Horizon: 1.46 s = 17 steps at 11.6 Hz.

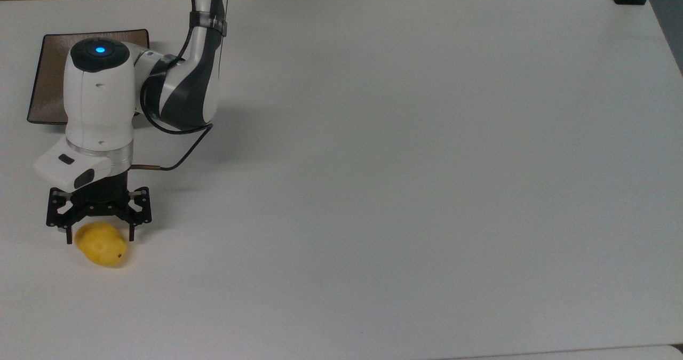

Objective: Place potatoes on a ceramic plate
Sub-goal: 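Lower the gripper around the yellow potato and close it, then lift the held potato and carry it over the brown plate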

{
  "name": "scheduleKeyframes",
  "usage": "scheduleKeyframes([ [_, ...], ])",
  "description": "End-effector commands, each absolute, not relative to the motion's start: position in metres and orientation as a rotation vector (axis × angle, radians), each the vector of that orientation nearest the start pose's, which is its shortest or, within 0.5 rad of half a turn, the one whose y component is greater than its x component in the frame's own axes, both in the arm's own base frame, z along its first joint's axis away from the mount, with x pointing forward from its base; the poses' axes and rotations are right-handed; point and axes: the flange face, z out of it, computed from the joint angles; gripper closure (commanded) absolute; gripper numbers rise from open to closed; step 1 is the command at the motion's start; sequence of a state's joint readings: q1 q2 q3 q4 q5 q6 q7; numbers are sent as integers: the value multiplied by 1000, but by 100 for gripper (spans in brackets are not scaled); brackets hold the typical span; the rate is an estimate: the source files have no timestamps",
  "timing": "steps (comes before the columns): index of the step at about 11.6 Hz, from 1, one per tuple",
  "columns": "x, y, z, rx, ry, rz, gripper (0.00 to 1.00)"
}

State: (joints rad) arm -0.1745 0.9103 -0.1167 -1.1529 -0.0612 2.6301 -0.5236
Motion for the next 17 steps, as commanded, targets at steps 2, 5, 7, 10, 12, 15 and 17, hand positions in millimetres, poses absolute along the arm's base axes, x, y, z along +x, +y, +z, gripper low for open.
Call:
scheduleKeyframes([
  [2, 790, -195, 297, -3362, -713, -867, 2],
  [5, 791, -187, 287, -3382, -813, -828, 34],
  [7, 792, -183, 288, -3384, -833, -825, 61],
  [10, 790, -176, 293, -3384, -820, -821, 61],
  [12, 785, -172, 313, -3382, -808, -835, 61],
  [15, 768, -163, 370, -3366, -756, -884, 63],
  [17, 747, -163, 418, -3376, -647, -836, 64],
])
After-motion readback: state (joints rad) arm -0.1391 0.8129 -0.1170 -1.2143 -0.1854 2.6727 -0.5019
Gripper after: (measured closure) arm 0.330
